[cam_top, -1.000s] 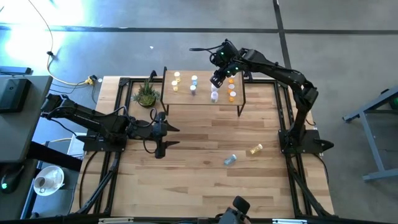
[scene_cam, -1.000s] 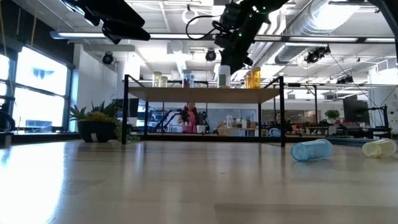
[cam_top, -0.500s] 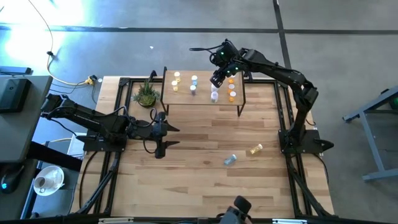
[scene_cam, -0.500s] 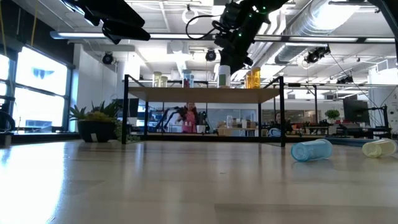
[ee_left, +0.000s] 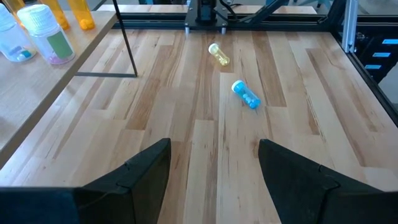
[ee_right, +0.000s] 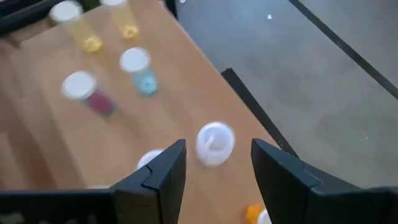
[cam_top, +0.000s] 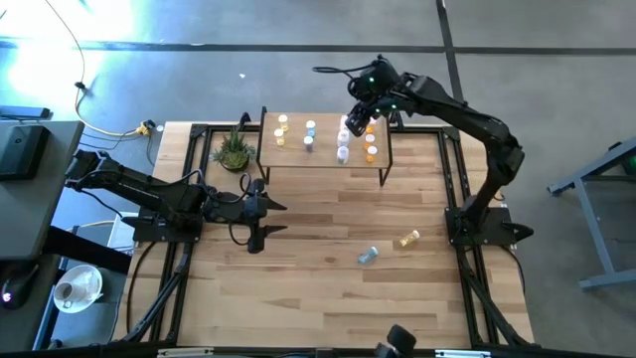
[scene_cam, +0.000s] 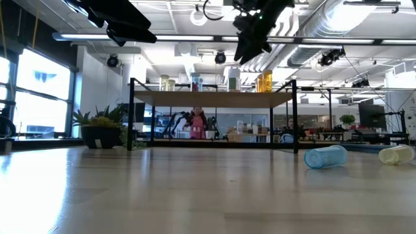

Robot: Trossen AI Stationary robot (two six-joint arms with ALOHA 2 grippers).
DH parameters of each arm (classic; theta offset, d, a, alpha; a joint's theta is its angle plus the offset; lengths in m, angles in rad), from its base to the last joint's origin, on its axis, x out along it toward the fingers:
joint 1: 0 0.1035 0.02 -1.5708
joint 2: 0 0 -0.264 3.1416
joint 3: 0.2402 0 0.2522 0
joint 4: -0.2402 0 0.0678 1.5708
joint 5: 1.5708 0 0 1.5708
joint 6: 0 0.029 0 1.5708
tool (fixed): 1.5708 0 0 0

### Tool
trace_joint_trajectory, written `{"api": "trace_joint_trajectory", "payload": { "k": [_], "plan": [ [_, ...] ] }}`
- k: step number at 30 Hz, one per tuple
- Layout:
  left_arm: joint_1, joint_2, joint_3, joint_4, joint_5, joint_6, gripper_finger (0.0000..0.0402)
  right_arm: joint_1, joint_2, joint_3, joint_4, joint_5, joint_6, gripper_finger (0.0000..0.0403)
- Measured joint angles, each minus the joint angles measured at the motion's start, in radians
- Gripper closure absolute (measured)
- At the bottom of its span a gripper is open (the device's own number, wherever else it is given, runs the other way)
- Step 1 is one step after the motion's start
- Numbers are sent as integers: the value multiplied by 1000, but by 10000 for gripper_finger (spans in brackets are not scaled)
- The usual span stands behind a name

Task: Pick and place medicine bottles onto shelf by color
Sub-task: Put the yellow pill bottle on the shelf

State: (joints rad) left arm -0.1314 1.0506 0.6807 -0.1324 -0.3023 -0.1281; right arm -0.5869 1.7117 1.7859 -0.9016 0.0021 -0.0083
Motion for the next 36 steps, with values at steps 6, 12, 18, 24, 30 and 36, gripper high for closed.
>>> {"api": "trace_joint_trajectory", "payload": {
  "k": [6,12,18,24,30,36],
  "plan": [
    [0,0,0,-1,0,-3,170,52,-50,0,-102,-2,-30,231],
    [0,0,0,-3,0,-28,170,137,-91,0,-227,17,-37,235],
    [0,0,0,-2,0,-29,170,230,-157,-89,-269,15,-52,237],
    [0,0,0,-2,0,-27,170,302,-301,-342,-192,15,41,237],
    [0,0,0,1,0,-26,170,402,-459,-538,-134,20,193,237],
    [0,0,0,-1,0,-26,170,496,-571,-673,-134,93,396,237]
  ]
}}
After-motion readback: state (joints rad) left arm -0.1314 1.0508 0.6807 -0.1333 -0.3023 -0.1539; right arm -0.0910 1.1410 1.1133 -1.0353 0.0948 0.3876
